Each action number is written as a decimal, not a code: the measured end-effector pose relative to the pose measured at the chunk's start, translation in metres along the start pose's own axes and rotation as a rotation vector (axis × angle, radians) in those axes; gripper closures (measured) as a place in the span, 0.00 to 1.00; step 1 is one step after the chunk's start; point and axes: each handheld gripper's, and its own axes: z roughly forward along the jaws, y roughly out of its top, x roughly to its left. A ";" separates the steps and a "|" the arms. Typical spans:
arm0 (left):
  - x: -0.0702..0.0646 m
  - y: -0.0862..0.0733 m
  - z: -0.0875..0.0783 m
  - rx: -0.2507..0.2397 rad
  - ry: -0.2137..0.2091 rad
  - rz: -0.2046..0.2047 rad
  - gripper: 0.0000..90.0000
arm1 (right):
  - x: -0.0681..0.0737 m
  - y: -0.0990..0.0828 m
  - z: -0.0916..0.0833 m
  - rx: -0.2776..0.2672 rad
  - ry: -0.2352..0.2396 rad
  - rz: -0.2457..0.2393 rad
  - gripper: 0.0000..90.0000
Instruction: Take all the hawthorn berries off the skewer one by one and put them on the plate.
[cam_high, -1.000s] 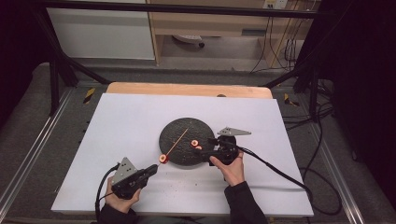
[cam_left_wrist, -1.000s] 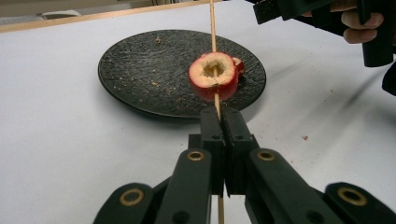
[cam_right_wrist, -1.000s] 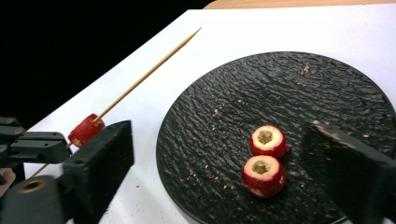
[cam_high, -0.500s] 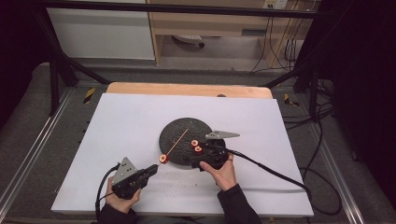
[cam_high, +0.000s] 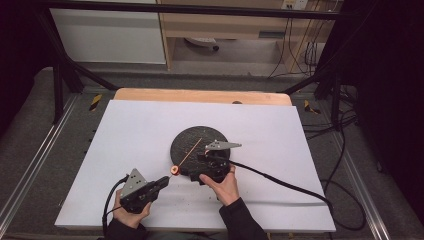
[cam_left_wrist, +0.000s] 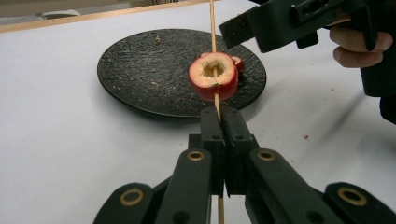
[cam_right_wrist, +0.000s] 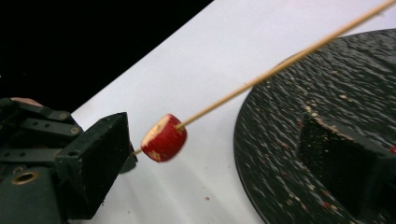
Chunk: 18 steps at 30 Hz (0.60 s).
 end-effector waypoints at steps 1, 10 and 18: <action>0.000 0.000 0.000 0.000 0.000 0.000 0.98 | 0.001 0.000 0.002 0.001 0.004 0.003 0.14; 0.000 0.000 0.000 -0.001 0.000 0.002 0.98 | 0.006 -0.002 0.013 0.000 0.046 0.013 0.35; -0.001 0.000 0.001 0.002 -0.001 0.004 0.98 | 0.005 -0.006 0.019 0.020 0.093 0.054 0.52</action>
